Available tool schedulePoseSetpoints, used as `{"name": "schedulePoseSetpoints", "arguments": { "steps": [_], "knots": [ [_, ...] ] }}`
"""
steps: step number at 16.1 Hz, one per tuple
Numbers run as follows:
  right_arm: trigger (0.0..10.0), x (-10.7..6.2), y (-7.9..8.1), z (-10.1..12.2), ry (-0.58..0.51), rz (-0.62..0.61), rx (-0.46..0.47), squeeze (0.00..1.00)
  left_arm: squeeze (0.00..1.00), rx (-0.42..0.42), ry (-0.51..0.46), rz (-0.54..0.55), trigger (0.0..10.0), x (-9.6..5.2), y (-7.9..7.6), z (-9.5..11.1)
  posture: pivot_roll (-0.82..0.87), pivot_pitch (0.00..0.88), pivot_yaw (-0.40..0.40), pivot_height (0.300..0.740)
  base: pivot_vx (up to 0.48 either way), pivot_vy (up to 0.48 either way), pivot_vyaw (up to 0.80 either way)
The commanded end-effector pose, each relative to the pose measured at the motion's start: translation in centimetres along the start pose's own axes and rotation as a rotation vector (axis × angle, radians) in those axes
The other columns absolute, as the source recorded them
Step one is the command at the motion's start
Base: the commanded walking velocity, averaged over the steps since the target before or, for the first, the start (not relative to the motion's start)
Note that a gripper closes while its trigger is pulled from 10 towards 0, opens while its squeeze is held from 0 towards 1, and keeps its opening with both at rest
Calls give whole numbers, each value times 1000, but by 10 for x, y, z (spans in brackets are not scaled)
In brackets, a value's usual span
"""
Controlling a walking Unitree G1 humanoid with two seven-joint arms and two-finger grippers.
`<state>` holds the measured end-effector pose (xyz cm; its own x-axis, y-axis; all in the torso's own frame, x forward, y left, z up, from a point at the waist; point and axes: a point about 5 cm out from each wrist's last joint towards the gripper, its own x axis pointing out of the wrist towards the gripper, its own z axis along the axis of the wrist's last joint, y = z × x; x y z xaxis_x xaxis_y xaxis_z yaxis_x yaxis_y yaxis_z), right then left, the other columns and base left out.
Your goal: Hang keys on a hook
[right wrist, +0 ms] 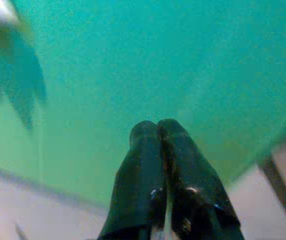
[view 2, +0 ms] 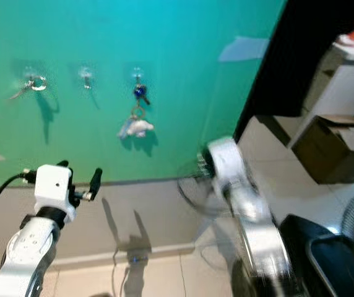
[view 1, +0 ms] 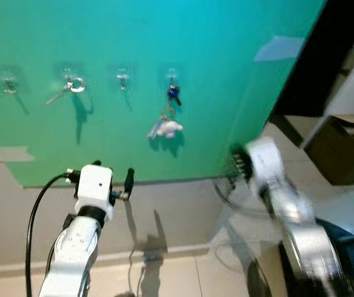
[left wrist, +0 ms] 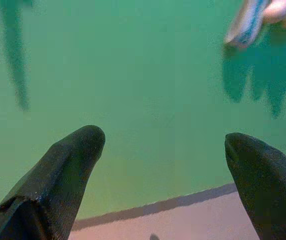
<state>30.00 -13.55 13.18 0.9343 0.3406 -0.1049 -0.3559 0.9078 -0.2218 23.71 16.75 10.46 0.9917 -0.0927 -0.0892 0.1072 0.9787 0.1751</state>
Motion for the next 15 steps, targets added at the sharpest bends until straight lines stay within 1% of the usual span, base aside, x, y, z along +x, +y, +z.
{"name": "schedulePoseSetpoints", "arguments": {
  "steps": [1, 3, 4, 6, 8, 10, 11, 12, 13, 15],
  "knots": [
    [10000, 9, 4, 6, -9, 56, -27, 0, 0, 1, -5, -18, 10000, 3, -7, 1, 41, 0, -74, 740, 0, 0, 0],
    [10000, 30, 17, 35, -75, 171, -91, 0, 0, -13, -13, -29, 10000, 8, -13, 2, 57, 0, -105, 740, 0, 0, 0],
    [10000, 33, 19, 39, -80, 186, -101, 0, 0, -17, -15, -30, 10000, 9, -14, 2, 58, 0, -109, 740, 0, 0, 0],
    [10000, 45, 23, 63, -124, 262, -144, 0, 0, -14, -19, -37, 10000, 16, -20, 2, 63, 0, -144, 740, 0, 0, 0],
    [10000, 49, 26, 78, -164, 319, -194, 0, 0, -19, -22, -31, 10000, 19, -23, 1, 61, 0, -154, 740, 0, 0, 0],
    [10000, 50, 25, 99, -212, 350, -236, 0, 0, -34, -25, -22, 10000, 19, -27, 0, 54, 0, -169, 740, 0, 0, 0],
    [10000, 48, 26, 104, -220, 365, -246, 0, 0, -37, -23, -20, 10000, 18, -28, -1, 54, 0, -173, 740, 0, 0, 0],
    [10000, 45, 27, 104, -217, 375, -252, 0, 0, -39, -23, -15, 10000, 18, -28, -2, 53, 0, -171, 740, 0, 0, 0],
    [10000, 42, 25, 95, -196, 371, -247, 0, 0, -39, -24, -14, 10000, 19, -27, -2, 50, 0, -165, 740, 0, 0, 0],
    [10000, 39, 23, 88, -172, 356, -237, 0, 0, -37, -24, -17, 10000, 19, -27, -3, 42, 0, -154, 740, 0, 0, 0]
  ]
}}
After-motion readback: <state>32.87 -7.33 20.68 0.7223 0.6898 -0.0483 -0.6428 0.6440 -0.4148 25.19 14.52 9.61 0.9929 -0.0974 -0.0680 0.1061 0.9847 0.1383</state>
